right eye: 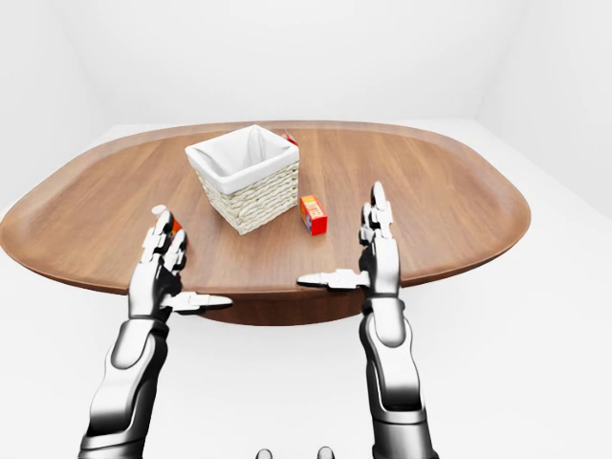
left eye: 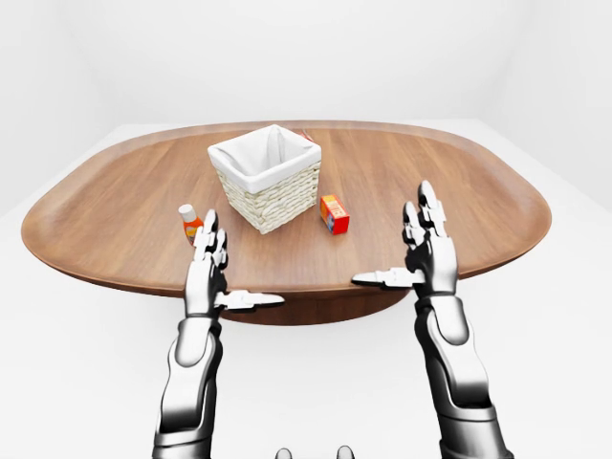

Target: Pick up the butter and put it in the basket.

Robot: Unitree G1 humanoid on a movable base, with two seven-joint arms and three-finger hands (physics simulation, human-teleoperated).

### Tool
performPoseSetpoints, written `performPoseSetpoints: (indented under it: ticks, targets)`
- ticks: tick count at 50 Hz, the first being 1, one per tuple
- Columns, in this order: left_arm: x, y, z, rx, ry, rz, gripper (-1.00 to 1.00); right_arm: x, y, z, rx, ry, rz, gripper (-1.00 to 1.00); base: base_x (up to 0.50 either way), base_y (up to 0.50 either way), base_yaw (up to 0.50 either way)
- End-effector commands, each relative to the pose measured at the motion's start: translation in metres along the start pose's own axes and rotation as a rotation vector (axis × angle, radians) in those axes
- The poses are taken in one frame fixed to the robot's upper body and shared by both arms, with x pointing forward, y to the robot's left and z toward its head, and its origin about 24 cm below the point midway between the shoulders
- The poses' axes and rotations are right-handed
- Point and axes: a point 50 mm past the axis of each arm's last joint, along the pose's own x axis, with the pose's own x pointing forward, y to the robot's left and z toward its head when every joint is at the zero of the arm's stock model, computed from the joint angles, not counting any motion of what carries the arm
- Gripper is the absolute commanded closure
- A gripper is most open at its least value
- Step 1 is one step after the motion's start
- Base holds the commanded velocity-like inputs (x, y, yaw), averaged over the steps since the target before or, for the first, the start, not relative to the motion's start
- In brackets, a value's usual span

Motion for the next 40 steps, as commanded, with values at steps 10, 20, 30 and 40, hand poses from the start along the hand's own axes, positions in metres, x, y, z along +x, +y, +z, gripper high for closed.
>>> performPoseSetpoints:
  ticks: [10,20,30,40]
  targets:
    - [0.002,0.002,0.038,0.04,-0.163,-0.011,-1.0,0.002,0.022,0.055,0.083,-0.238,0.053,-1.0,0.0,0.0,0.0]
    - [0.003,0.003,0.055,0.048,-0.235,-0.002,-1.0,0.003,0.024,0.061,0.069,-0.263,0.066,-1.0,0.0,0.0,0.0]
    - [0.005,-0.001,0.081,0.037,-0.348,-0.009,-1.0,0.001,0.029,0.08,0.077,-0.351,0.087,-1.0,0.0,0.0,0.0]
    - [0.005,-0.001,0.081,0.039,-0.349,-0.013,-1.0,0.002,0.03,0.079,0.083,-0.343,0.085,-1.0,0.18,0.09,0.0]
